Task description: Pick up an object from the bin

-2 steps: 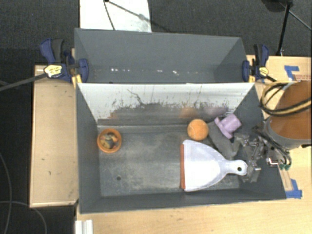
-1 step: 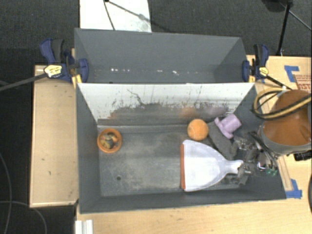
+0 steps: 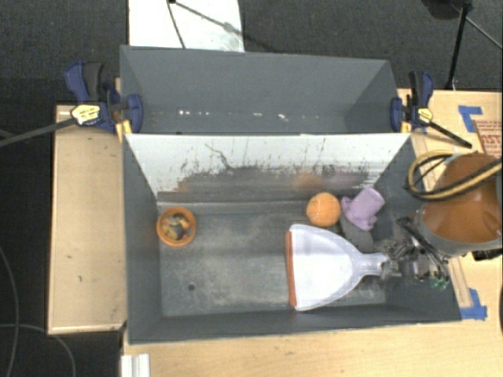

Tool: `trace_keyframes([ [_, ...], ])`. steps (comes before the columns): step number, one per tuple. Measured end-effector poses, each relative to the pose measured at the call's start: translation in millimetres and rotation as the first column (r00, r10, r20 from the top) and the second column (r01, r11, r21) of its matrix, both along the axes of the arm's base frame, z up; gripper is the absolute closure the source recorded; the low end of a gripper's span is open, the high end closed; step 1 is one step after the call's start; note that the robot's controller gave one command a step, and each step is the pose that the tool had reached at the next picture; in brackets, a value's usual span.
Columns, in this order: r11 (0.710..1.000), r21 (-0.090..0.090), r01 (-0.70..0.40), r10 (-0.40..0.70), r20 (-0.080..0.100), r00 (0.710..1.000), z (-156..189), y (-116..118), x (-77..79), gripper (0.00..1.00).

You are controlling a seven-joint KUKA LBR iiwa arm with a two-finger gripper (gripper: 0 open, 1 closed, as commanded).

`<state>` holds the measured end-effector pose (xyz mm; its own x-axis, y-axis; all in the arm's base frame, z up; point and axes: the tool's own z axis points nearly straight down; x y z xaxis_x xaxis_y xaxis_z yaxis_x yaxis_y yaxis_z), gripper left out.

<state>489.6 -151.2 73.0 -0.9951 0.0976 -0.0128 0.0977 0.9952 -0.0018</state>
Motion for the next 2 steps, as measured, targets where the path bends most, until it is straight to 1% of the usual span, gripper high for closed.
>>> trace_keyframes([
  [2, 1.000, 0.001, -0.001, 0.001, -0.003, 1.000, 2.7, 0.2, -0.6, 1.00],
])
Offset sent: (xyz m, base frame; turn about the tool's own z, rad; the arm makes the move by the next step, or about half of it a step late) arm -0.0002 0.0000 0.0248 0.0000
